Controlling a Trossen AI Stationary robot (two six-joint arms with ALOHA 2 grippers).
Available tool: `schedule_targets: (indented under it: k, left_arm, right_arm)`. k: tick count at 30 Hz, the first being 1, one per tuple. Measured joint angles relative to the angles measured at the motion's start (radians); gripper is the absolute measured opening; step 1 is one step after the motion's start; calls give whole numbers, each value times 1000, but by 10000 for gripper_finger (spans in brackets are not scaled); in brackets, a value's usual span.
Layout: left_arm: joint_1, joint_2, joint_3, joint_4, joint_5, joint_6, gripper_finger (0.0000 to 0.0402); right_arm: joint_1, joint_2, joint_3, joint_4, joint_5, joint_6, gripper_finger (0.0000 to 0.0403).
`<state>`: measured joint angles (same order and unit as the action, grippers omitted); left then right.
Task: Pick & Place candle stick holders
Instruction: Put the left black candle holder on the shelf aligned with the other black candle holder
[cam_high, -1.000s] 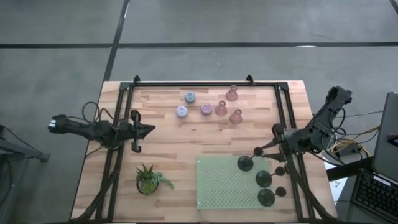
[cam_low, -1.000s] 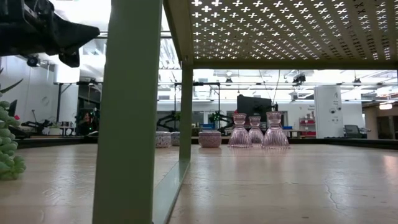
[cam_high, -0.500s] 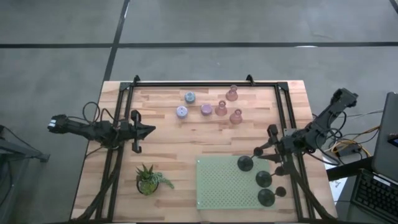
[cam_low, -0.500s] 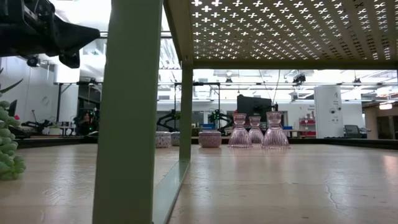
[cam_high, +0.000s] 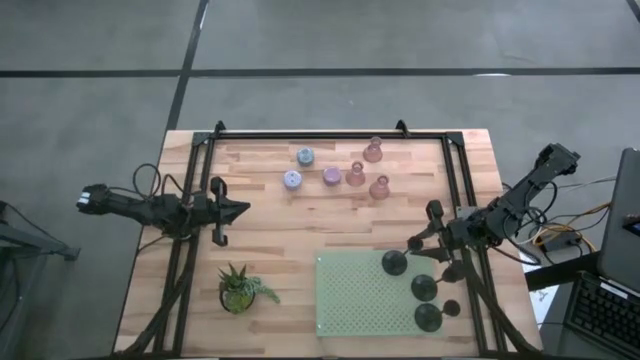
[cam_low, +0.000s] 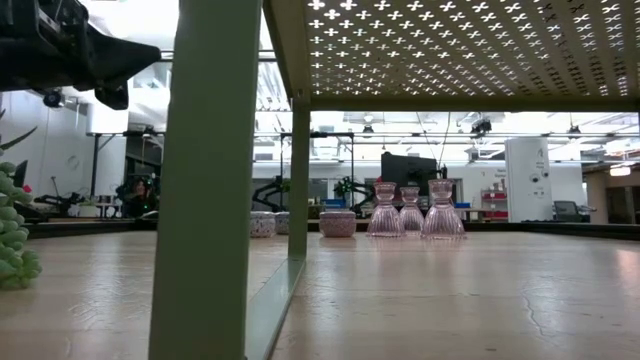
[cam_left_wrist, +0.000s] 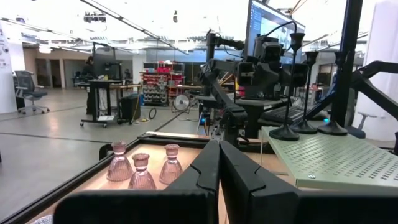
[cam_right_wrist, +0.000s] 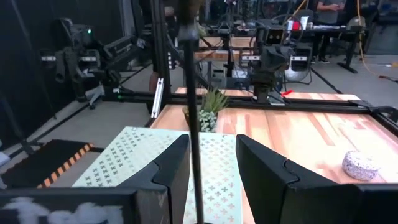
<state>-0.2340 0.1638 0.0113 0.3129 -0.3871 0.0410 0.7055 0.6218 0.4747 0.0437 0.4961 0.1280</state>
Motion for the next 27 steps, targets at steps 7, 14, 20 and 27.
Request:
schedule_targets:
  k: [7,14,20,27]
  left_arm:
    - [0,0,0,0,0,0,12]
    - [0,0,0,0,0,0,12]
    - [0,0,0,-1,0,0,12]
    - [0,0,0,0,0,0,12]
  right_arm:
    - [-4,57,0,22,0,-1,123]
    - [-4,94,0,82,-8,-31,123]
    - [-7,100,1,97,-8,-31,113]
    - [-20,102,3,98,-8,-27,85]
